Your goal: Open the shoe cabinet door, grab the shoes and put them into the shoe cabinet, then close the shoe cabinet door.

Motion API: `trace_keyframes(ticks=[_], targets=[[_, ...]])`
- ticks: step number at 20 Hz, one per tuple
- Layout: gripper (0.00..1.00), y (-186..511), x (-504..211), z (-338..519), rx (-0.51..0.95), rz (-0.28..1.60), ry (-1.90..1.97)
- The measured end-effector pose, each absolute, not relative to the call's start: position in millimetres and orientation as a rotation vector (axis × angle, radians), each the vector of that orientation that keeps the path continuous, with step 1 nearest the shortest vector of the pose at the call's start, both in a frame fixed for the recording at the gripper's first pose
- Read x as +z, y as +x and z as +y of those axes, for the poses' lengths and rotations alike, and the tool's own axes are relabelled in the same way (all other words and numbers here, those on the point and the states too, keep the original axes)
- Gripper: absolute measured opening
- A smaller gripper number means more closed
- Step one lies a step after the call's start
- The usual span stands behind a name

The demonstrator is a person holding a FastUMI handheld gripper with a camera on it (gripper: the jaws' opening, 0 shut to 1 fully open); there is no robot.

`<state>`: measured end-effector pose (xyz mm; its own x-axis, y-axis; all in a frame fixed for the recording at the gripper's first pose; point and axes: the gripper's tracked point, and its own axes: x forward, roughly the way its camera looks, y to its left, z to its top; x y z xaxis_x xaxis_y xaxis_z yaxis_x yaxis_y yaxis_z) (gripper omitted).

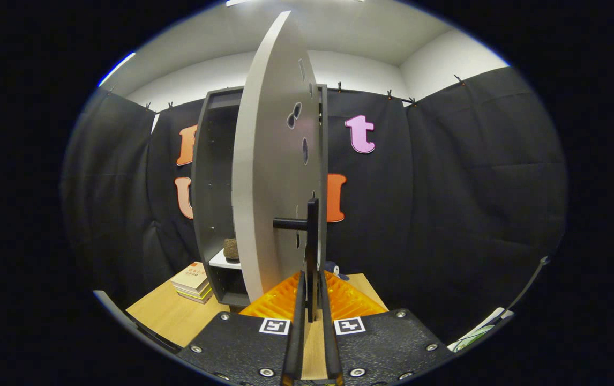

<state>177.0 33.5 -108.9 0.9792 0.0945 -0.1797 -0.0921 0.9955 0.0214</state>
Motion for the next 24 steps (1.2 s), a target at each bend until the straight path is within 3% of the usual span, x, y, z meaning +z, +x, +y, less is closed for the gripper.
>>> trace_keyframes(ticks=[11, 24], targets=[[0.08, 172.4, -114.2, -33.5, -0.03, 0.182, 0.034], [0.09, 137.5, -117.4, 40.0, -0.083, 0.215, -0.061]])
